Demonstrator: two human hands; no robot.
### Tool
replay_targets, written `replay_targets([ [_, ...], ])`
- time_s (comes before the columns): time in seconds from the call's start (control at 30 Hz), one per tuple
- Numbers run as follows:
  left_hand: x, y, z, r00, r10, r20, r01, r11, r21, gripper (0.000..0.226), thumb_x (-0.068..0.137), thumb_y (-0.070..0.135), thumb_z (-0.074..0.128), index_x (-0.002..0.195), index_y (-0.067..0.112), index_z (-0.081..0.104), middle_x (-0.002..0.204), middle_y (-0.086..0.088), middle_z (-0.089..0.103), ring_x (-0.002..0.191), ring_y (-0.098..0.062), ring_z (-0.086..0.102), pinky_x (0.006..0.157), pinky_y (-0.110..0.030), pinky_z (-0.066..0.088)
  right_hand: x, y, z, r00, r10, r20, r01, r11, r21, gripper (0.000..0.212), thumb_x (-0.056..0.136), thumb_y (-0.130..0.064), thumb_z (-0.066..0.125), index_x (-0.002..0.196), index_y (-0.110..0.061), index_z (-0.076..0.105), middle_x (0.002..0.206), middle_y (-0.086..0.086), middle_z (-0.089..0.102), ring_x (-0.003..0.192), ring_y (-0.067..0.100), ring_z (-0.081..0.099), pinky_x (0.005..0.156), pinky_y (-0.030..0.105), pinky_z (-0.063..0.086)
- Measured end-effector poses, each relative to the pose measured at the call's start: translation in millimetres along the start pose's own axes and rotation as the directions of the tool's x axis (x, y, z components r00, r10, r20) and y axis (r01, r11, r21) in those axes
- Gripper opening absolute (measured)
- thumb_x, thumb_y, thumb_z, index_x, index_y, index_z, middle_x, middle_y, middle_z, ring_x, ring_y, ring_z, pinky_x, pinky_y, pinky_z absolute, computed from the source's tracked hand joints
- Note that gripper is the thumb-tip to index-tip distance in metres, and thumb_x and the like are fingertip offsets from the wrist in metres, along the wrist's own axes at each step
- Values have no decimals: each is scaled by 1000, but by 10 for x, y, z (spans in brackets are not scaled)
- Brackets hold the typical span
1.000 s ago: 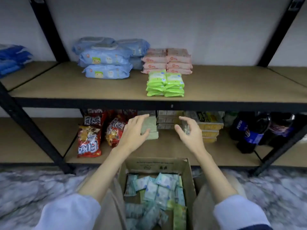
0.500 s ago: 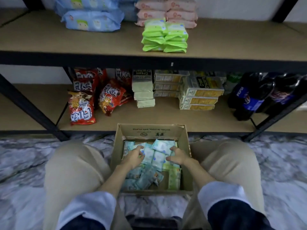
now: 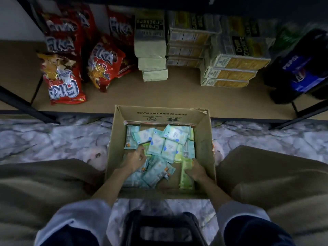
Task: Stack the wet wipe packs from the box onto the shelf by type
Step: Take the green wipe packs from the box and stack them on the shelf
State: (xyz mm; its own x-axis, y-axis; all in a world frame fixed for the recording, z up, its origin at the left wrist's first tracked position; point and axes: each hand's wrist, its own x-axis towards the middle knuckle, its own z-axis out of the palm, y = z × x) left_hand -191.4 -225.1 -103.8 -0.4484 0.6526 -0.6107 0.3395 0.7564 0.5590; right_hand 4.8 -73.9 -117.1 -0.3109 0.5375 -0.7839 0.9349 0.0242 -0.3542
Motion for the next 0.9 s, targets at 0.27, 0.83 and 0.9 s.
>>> replay_targets([
  [0.27, 544, -312, 289, 995, -101, 19, 102, 986, -132, 46, 94, 13, 49, 138, 6, 35, 113, -22, 60, 100, -33, 59, 83, -41, 50, 400, 119, 305, 995, 89, 32, -86, 991, -100, 93, 91, -30, 58, 148, -16, -14, 149, 25, 19, 131, 37, 37, 102, 36, 37],
  [0.83, 1045, -24, 645, 996, -55, -75, 39, 979, -198, 72, 78, 7, 71, 140, 17, 35, 134, -17, 48, 122, -31, 47, 91, -29, 40, 530, -518, -211, 908, -201, -368, 253, 963, 96, 84, 79, -26, 72, 146, -30, 21, 132, 10, 42, 114, 31, 51, 89, 35, 44],
  [0.9, 967, -101, 551, 988, -51, -148, 18, 976, -219, 70, 78, 3, 71, 138, 16, 38, 134, -18, 47, 124, -30, 44, 93, -30, 39, 532, -570, -231, 904, -205, -376, 261, 959, 106, 84, 79, -25, 71, 146, -29, 21, 132, 12, 43, 113, 32, 52, 89, 34, 43],
])
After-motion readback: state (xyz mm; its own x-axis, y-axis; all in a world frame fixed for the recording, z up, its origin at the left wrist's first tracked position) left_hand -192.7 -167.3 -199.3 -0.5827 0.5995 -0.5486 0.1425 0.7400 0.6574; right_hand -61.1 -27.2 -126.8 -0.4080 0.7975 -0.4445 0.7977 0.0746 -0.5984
